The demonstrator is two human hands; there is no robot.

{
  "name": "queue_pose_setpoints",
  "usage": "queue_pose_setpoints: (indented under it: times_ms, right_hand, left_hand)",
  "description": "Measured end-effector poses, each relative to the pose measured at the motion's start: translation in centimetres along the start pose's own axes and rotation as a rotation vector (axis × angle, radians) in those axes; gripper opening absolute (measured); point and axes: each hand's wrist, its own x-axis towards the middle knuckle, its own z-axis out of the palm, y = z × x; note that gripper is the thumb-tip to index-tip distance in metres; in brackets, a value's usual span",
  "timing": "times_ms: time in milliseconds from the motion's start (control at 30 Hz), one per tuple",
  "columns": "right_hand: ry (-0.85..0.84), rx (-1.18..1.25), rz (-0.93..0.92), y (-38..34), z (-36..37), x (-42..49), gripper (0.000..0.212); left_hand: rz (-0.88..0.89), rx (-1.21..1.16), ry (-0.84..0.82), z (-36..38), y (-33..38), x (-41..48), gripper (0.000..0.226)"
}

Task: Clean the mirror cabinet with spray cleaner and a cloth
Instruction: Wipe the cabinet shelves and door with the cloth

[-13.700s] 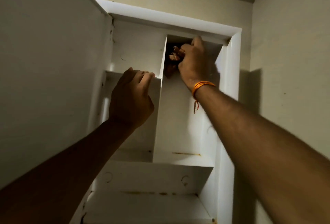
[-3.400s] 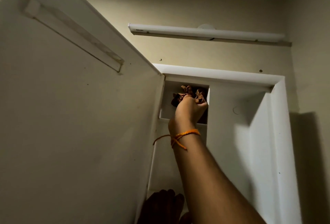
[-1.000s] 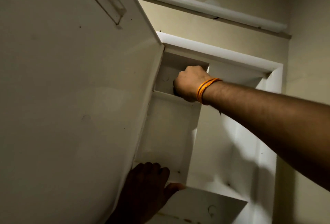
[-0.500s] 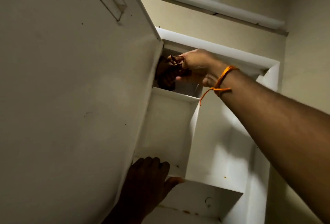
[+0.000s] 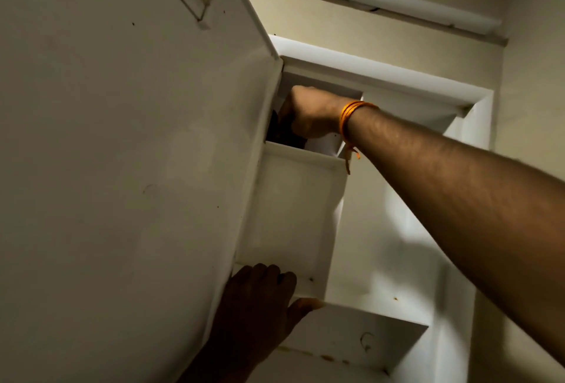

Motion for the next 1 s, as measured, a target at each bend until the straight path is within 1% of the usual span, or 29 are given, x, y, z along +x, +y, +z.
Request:
queue_pose_setpoints:
  times_ms: [67, 133, 200, 267, 367, 400, 433, 500, 567, 667, 767, 833, 933, 1000]
  right_hand:
    - [-0.027, -0.136, 0.012, 0.3, -0.5, -0.1, 0.025]
    - [-0.065, -0.216, 0.049, 1.1, -0.7, -0.5, 0.023]
    - [-0.07, -0.278, 0.063, 1.8, -0.9, -1.1, 0.023]
    - [0.019, -0.326, 0.038, 2.1, -1.1, -2.0, 0.023]
    - [0.308, -0.524, -0.043, 1.9, -1.2, -3.0, 0.014]
    - [0.365, -0.591, -0.073, 2.0, -0.9, -3.3, 0.013]
    - [0.381, -0.649, -0.092, 2.1, -0.5, -3.3, 0.014]
    - [0.327, -0.712, -0.089, 2.8, 0.6, -3.0, 0.017]
    - [0.277, -0.692, -0.012, 3.2, 1.4, -2.5, 0.02]
    - [0.225, -0.656, 0.046, 2.7, 1.4, -2.3, 0.029]
    - [0.125, -0.617, 0.039, 2.0, 1.5, -2.6, 0.025]
    - [-0.012, -0.592, 0.054, 1.5, 0.9, -2.7, 0.026]
    - [-0.302, -0.535, 0.063, 1.4, -1.2, -1.3, 0.03]
    - [-0.42, -0.543, 0.072, 1.1, -2.3, -0.8, 0.034]
  left_hand:
    - [-0.004, 0.0, -0.009, -0.2, -0.1, 0.1, 0.062]
    - [-0.006, -0.005, -0.01, -0.4, 0.0, 0.2, 0.061]
    - [-0.011, -0.008, -0.004, -0.4, 0.1, 0.2, 0.061]
    - [-0.016, 0.001, 0.001, -0.4, 0.1, 0.2, 0.061]
    - [-0.017, -0.005, 0.004, 0.0, 0.2, 0.2, 0.061]
    - [-0.013, -0.007, -0.003, 0.0, 0.2, 0.1, 0.061]
    - [-0.008, -0.006, -0.008, 0.1, 0.1, 0.1, 0.061]
    - [-0.009, -0.012, -0.004, 0.2, 0.1, -0.1, 0.06]
    - [-0.018, -0.021, 0.0, 0.2, 0.0, -0.1, 0.06]
    - [-0.017, -0.023, 0.03, 0.1, 0.1, -0.2, 0.059]
    - [-0.012, -0.001, 0.042, -0.1, 0.1, -0.2, 0.058]
    - [-0.011, 0.012, 0.03, -0.2, 0.1, -0.1, 0.058]
    - [-0.009, 0.026, 0.018, -0.1, 0.2, -0.2, 0.059]
    - [-0.007, 0.025, 0.008, -0.2, 0.2, -0.1, 0.059]
